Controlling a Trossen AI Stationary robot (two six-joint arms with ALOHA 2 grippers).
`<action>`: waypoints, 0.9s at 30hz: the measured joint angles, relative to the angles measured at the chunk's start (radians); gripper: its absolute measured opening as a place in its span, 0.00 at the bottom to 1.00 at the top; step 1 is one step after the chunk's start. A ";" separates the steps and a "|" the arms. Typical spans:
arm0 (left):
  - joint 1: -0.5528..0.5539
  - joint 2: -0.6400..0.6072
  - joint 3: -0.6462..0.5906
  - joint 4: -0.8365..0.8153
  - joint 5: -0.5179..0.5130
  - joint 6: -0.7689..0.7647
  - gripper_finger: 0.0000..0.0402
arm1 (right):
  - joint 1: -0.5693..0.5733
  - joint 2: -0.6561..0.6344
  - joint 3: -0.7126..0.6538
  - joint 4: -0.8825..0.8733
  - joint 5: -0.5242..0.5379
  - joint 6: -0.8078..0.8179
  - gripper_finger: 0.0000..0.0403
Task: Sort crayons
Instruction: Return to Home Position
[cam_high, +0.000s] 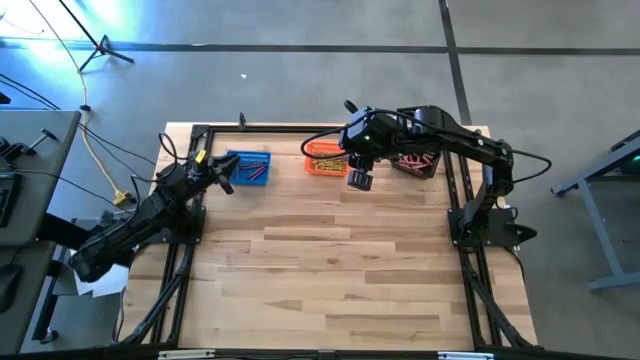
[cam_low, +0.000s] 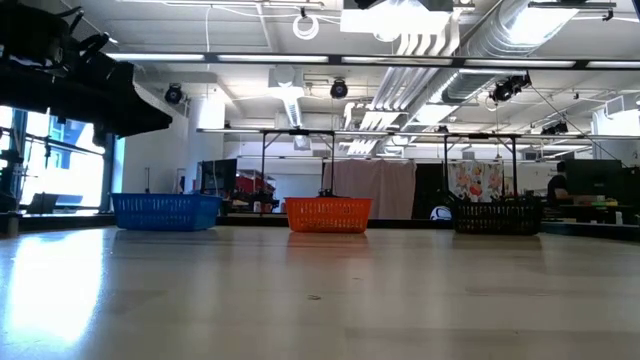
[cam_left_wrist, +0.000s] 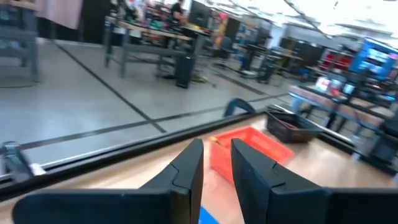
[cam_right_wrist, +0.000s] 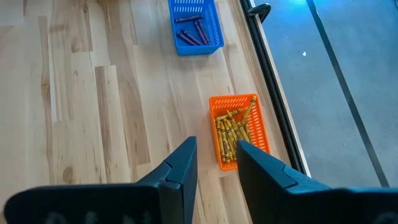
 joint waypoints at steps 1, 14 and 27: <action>0.017 0.000 0.000 0.000 0.000 0.000 0.18 | 0.000 0.000 0.000 0.000 0.000 0.000 0.24; 0.091 0.000 0.000 -0.002 0.000 0.000 0.18 | -0.007 0.005 0.000 0.000 -0.001 0.000 0.24; 0.091 0.000 0.000 -0.002 0.000 0.000 0.18 | -0.006 -0.113 -0.003 -0.032 -0.001 0.000 0.24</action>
